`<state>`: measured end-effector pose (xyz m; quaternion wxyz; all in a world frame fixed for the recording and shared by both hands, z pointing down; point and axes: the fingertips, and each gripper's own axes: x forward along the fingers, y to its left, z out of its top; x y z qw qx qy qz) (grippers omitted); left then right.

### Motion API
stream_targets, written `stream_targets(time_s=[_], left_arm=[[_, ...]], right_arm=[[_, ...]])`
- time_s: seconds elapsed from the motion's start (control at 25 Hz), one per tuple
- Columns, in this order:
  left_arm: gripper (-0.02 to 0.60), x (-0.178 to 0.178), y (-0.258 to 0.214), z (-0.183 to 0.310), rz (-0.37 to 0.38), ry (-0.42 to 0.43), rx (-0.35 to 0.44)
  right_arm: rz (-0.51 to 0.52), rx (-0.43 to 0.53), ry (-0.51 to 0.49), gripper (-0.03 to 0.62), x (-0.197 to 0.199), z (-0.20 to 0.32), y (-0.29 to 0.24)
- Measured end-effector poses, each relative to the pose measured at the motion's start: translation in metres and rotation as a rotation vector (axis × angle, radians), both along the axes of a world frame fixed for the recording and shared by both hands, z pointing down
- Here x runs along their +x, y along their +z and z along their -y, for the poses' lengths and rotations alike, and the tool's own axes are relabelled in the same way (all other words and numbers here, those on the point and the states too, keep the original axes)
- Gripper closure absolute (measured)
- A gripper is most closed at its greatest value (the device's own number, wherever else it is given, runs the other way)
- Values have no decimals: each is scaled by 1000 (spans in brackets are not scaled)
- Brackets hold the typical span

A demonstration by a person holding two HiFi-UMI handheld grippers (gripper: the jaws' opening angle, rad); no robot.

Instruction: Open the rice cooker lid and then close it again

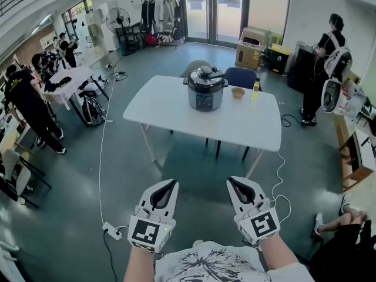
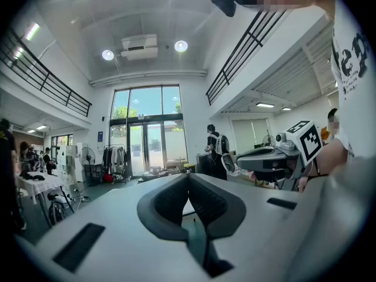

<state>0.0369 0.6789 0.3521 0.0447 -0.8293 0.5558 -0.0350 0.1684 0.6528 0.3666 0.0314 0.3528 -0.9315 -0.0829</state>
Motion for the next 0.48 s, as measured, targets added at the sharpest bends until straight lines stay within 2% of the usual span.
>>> stream_targets(time_s=[0.28, 0.48], left_arm=[[568, -10, 3, 3, 26, 6, -23], [568, -15, 0, 12, -12, 15, 16]], right_arm=[[2, -11, -3, 582, -11, 6, 2], [6, -26, 12, 580, -19, 15, 4]])
